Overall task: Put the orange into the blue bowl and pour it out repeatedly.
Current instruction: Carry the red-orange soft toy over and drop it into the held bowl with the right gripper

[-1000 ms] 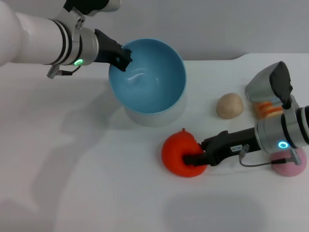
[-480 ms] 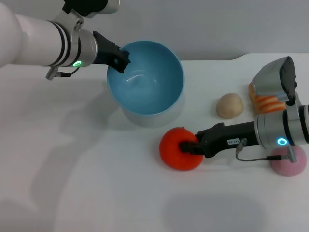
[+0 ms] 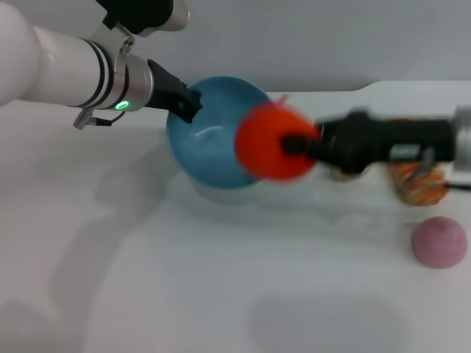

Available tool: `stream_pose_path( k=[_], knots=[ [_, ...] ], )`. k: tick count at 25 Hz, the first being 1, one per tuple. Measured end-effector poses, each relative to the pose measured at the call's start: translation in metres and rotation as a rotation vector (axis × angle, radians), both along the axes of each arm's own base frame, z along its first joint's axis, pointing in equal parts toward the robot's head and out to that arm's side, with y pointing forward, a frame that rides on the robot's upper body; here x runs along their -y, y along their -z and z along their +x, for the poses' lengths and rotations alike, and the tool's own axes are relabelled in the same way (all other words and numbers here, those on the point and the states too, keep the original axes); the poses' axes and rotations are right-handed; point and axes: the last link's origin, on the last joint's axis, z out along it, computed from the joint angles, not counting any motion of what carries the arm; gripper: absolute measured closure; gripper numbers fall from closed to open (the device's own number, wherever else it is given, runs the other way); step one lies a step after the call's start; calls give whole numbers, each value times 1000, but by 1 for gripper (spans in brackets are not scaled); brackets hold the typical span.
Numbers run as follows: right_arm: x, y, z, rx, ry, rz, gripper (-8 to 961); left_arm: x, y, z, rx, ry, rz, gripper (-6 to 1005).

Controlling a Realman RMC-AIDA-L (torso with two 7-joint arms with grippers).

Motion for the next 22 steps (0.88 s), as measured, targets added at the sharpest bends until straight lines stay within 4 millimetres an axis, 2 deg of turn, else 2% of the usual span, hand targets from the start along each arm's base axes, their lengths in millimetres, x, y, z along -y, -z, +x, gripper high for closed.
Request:
stream_pose_path(
  k=[2, 6, 11, 16, 22],
  knots=[
    [3, -21, -13, -56, -58, 47, 835, 2, 3, 2, -4, -1, -17, 1001],
    [3, -36, -18, -103, -61, 69, 851, 15, 14, 10, -34, -22, -132, 1001],
    [3, -24, -2, -103, 1, 41, 875, 28, 28, 19, -30, -21, -224, 1001],
    [7, -4, 14, -96, 75, -22, 914, 31, 29, 26, 19, -22, -241, 1001],
    [9, 11, 29, -72, 153, -56, 925, 29, 28, 29, 24, -14, -235, 1000]
  ],
)
